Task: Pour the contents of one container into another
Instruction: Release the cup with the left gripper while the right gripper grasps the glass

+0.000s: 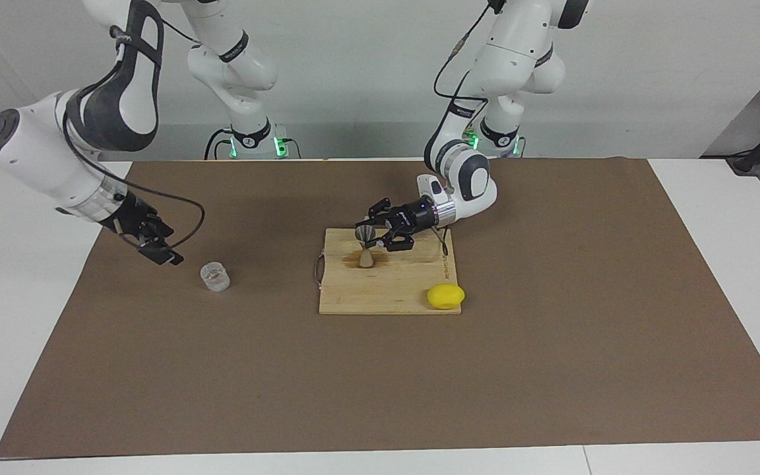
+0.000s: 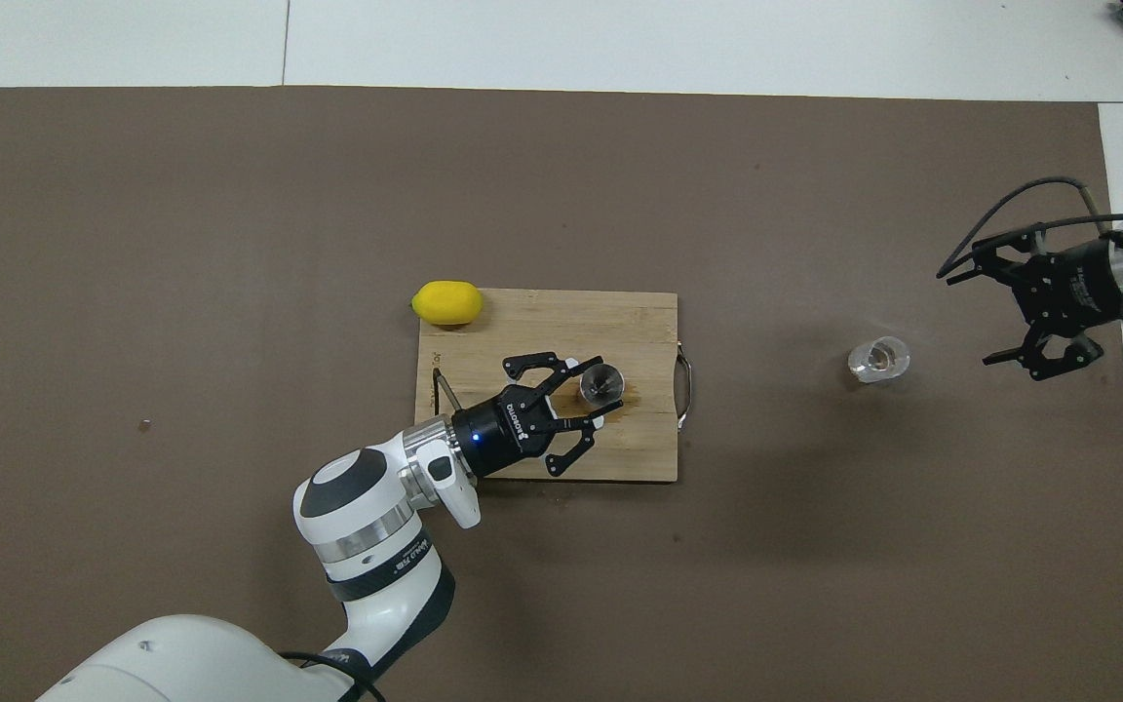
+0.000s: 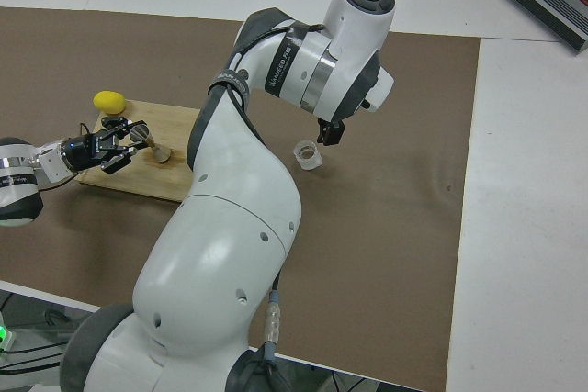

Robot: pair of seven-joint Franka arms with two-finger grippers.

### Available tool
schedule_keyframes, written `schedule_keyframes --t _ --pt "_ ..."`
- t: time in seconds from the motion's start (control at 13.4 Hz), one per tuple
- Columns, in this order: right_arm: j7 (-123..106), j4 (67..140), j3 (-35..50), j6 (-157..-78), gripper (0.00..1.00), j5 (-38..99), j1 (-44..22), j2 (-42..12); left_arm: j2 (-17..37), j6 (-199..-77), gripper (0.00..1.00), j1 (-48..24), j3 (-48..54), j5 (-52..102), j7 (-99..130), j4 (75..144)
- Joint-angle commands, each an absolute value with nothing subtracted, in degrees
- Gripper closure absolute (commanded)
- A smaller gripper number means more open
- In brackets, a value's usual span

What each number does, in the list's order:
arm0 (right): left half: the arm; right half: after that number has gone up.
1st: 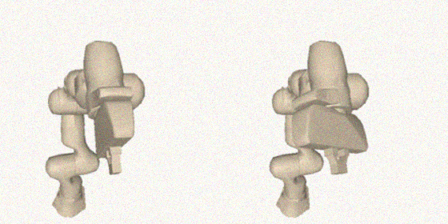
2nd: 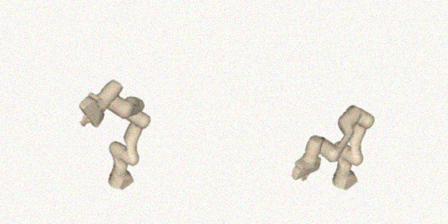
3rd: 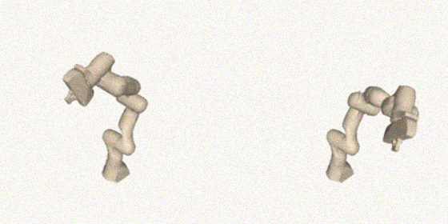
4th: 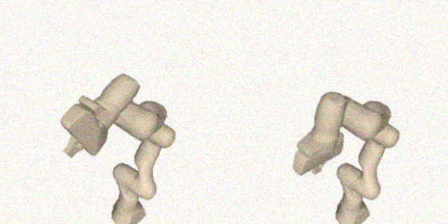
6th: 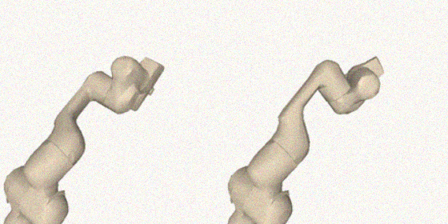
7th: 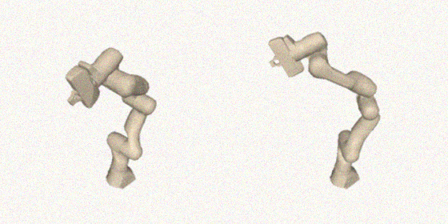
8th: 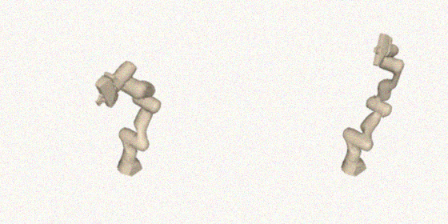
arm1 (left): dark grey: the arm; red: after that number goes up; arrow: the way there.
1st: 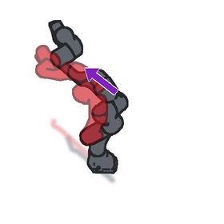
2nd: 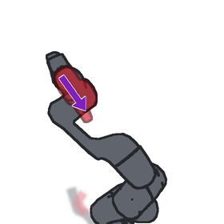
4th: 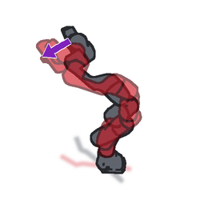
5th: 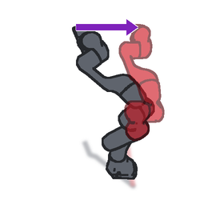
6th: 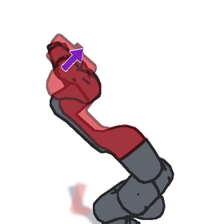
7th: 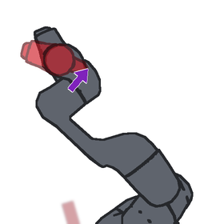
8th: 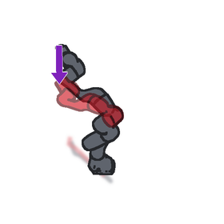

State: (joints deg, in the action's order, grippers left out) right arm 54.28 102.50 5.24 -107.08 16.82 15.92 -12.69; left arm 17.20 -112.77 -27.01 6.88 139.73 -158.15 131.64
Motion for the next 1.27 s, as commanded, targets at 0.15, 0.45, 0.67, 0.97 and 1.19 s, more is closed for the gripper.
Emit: schedule_keyframes --t 0.15,0.45,0.67,0.97,1.19 --pt "59.1 103.9 5.7 -110.1 0.00 24.9 20.1 -17.2 17.7 -112.9 1.00 -28.6 6.1 142.0 -168.1 131.7" --pt "54.7 105.9 5.7 -110.8 0.00 30.0 22.8 -20.5 17.8 -113.0 1.00 -28.8 6.0 141.9 -168.1 132.0" --pt "49.1 108.9 5.8 -110.8 0.00 33.8 23.9 -21.1 18.3 -113.2 1.00 -28.8 5.8 141.9 -168.1 132.1" --pt "48.4 115.6 5.7 -113.5 0.00 42.5 25.8 -19.5 18.4 -113.4 0.59 -28.3 5.8 141.7 -168.0 132.6" --pt "46.1 120.4 5.8 -116.7 0.00 49.3 25.5 -18.1 17.7 -111.5 0.00 -27.0 5.7 140.5 -168.0 135.3"
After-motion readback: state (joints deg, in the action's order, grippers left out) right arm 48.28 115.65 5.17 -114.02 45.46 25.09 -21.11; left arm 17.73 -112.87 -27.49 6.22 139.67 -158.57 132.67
